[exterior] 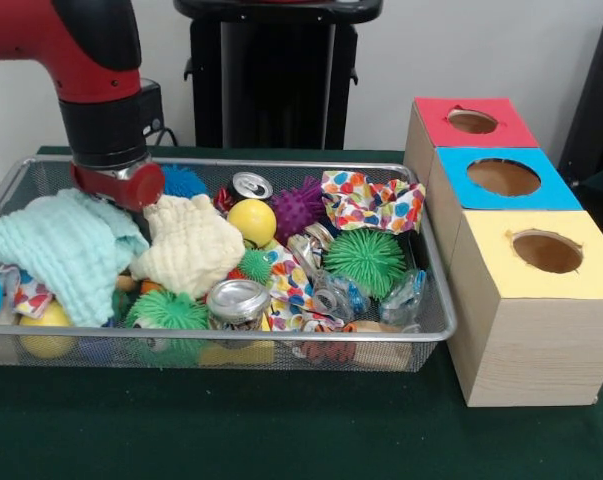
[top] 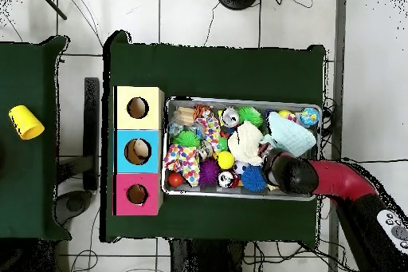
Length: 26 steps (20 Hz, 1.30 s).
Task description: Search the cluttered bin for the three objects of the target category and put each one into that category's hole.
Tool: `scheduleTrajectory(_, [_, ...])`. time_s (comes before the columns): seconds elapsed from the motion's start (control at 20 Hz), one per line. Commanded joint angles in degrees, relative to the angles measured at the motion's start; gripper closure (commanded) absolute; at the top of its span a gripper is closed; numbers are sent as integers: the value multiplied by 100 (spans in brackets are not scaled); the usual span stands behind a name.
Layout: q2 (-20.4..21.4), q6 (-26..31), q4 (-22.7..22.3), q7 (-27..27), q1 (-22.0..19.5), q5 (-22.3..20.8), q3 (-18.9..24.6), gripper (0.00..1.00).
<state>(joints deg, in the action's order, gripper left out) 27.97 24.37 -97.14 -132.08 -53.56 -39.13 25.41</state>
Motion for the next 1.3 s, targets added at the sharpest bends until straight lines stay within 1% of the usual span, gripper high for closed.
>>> scheduleTrajectory(0.05, [-585, 887, 328, 1607, 219, -360, 269, 100])
scheduleTrajectory(0.5, [-473, 1480, 456, 1743, 359, -229, 194, 100])
scheduleTrajectory(0.6, [-411, 1403, 420, 1659, 378, -225, 218, 100])
scheduleTrajectory(0.8, [-247, 1203, 382, 1331, 514, -216, 223, 100])
scheduleTrajectory(0.95, [-128, 1197, 264, 1163, 583, -122, 233, 100])
scheduleTrajectory(1.1, [94, 1218, 51, 919, 712, 5, 205, 100])
scheduleTrajectory(1.3, [431, 1025, -305, 382, 1003, 106, 80, 100])
